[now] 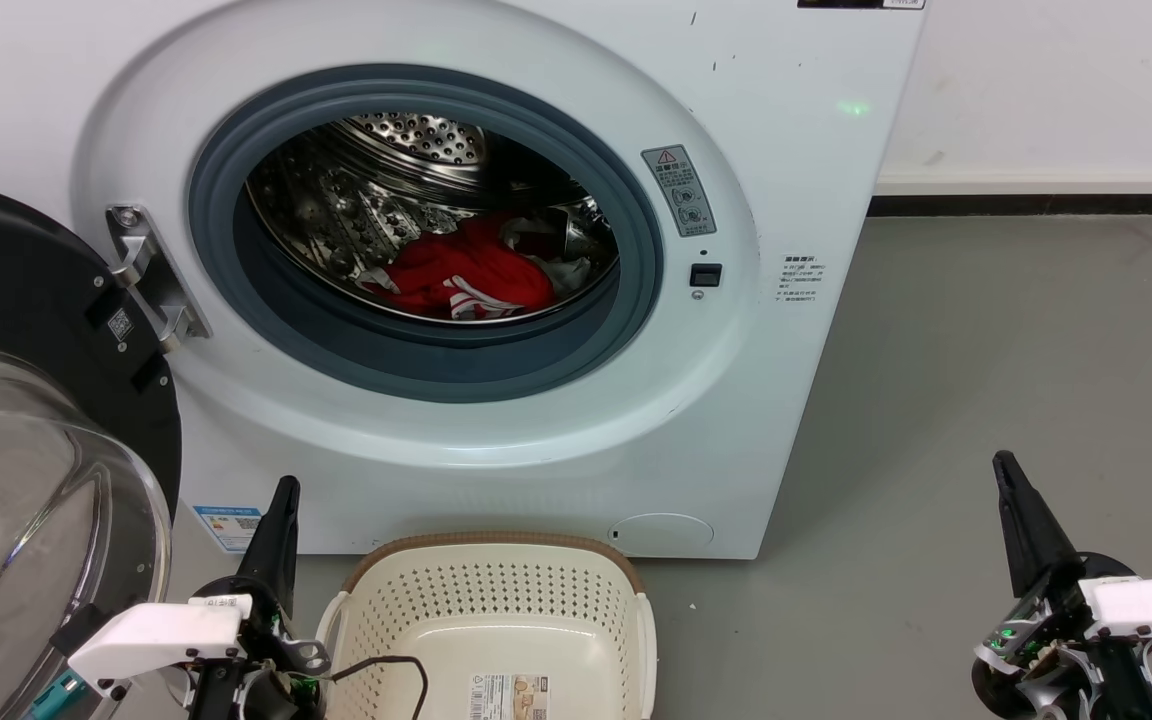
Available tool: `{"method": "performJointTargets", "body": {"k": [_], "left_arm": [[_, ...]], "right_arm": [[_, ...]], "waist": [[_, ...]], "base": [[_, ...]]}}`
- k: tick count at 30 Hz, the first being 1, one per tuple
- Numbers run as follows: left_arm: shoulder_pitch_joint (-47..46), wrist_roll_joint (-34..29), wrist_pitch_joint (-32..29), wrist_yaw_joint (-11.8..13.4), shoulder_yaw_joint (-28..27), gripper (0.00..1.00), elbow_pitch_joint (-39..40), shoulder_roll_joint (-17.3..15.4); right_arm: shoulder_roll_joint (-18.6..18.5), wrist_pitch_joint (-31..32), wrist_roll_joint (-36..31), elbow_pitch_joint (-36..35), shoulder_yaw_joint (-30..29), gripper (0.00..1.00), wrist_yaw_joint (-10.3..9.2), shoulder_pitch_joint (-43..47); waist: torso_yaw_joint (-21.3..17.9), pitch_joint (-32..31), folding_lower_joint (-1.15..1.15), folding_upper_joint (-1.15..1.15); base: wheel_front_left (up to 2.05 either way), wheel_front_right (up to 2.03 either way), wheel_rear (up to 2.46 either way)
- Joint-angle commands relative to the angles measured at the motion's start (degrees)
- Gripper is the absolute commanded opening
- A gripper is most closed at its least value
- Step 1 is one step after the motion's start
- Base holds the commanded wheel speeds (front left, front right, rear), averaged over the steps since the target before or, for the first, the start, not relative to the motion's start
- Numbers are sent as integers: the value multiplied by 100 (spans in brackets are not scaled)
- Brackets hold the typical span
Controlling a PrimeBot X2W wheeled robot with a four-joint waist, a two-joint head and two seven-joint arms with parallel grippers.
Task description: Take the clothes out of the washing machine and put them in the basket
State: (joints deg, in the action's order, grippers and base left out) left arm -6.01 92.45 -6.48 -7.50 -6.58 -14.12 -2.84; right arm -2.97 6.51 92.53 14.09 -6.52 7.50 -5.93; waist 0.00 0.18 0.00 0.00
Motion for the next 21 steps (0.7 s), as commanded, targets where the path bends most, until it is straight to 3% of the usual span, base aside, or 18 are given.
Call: {"method": "performJointTargets", "body": {"k": [1,21], "left_arm": [[-52,-8,-9,-14,-1,0,1,0],[-52,-8,-9,-14,0,0,1,0]], "right_arm": [[13,-1,-25,6,1,0,-2,-68],[13,-1,-25,6,1,0,-2,-68]], "waist": [[0,0,0,0],[0,0,0,0]], "base": [[0,0,0],[0,0,0]]}}
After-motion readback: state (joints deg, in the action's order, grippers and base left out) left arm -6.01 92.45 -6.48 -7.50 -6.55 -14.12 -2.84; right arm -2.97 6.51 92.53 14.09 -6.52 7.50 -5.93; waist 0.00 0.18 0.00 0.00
